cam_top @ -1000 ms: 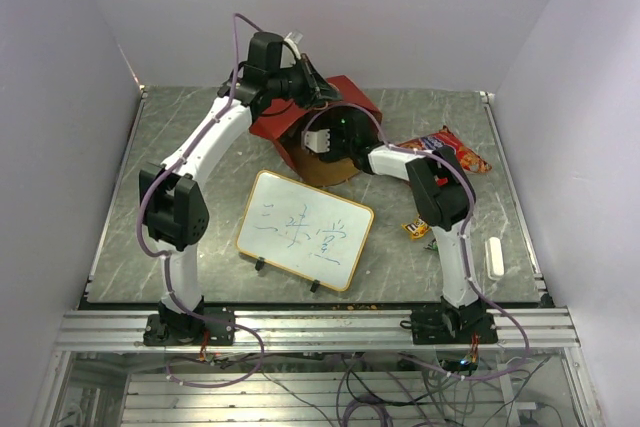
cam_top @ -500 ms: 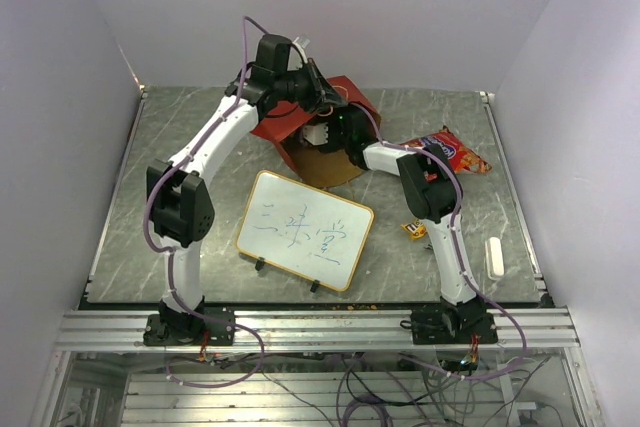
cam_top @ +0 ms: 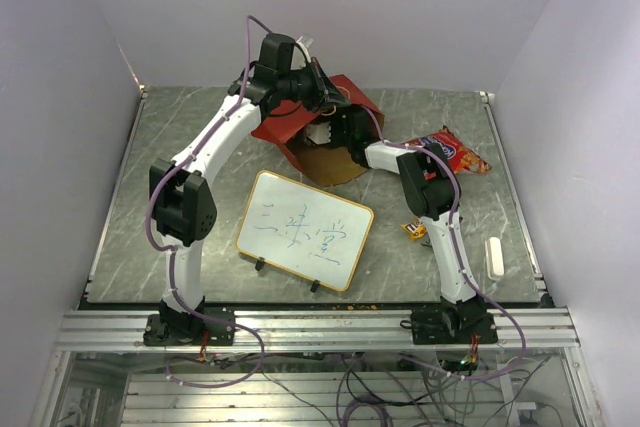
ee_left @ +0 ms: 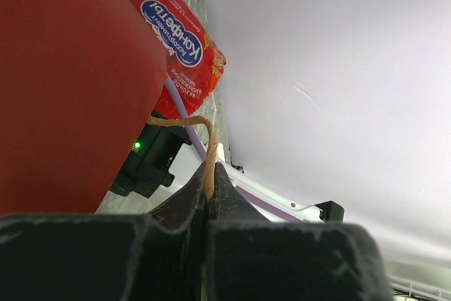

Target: Take the snacks out of the paper bag

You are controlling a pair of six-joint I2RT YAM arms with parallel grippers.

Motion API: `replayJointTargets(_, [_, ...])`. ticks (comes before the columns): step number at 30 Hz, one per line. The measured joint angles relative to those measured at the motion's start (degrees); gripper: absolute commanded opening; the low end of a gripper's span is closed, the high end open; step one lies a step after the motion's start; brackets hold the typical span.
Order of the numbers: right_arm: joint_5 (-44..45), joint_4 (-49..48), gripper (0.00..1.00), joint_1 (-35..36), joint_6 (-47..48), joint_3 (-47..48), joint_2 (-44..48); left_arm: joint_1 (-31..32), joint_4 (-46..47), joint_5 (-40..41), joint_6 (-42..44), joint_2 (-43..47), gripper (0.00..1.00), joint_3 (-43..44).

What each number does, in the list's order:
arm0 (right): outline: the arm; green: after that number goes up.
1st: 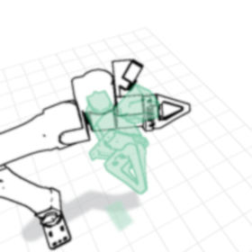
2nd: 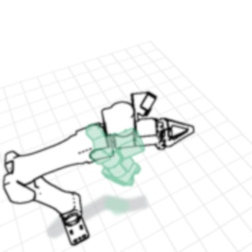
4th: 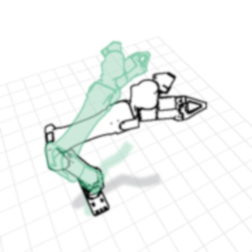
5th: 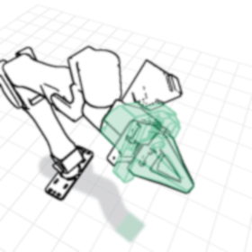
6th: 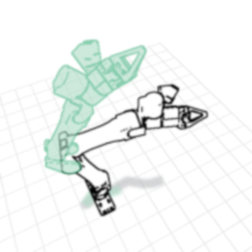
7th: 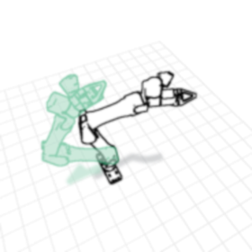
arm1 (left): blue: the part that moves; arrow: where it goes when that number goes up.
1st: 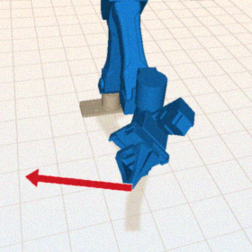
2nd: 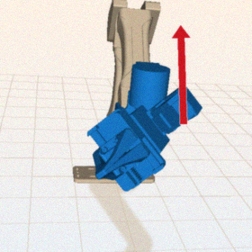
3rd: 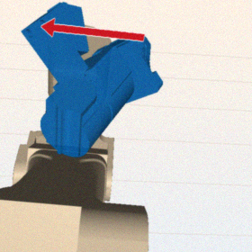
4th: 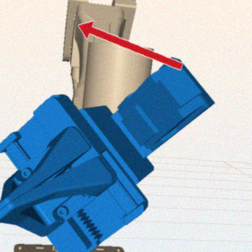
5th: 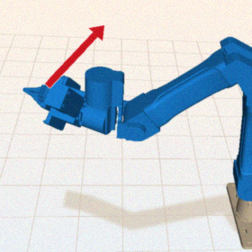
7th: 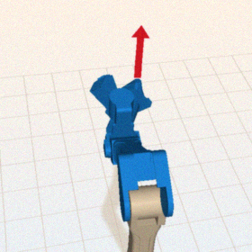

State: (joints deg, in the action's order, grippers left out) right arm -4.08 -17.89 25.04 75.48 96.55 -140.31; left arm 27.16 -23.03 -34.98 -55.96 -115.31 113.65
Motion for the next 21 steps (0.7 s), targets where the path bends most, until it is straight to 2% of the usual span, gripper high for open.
replayJointTargets(10, [-1.4,1.6,0.00,-0.1,-0.9,-0.3,-0.1,0.0,0.0,0.0,-0.2,0.0,0.07,0.1])
replayJointTargets(15, [-2.5,1.5,0.00,-0.2,-2.2,-2.6,1.4,0.0,0.2,0.2,-0.2,0.0,0.07,-0.1])
replayJointTargets(21, [-4.7,1.8,0.00,-0.2,-5.7,-12.0,8.5,0.0,0.5,0.3,0.1,0.0,0.07,-0.9])
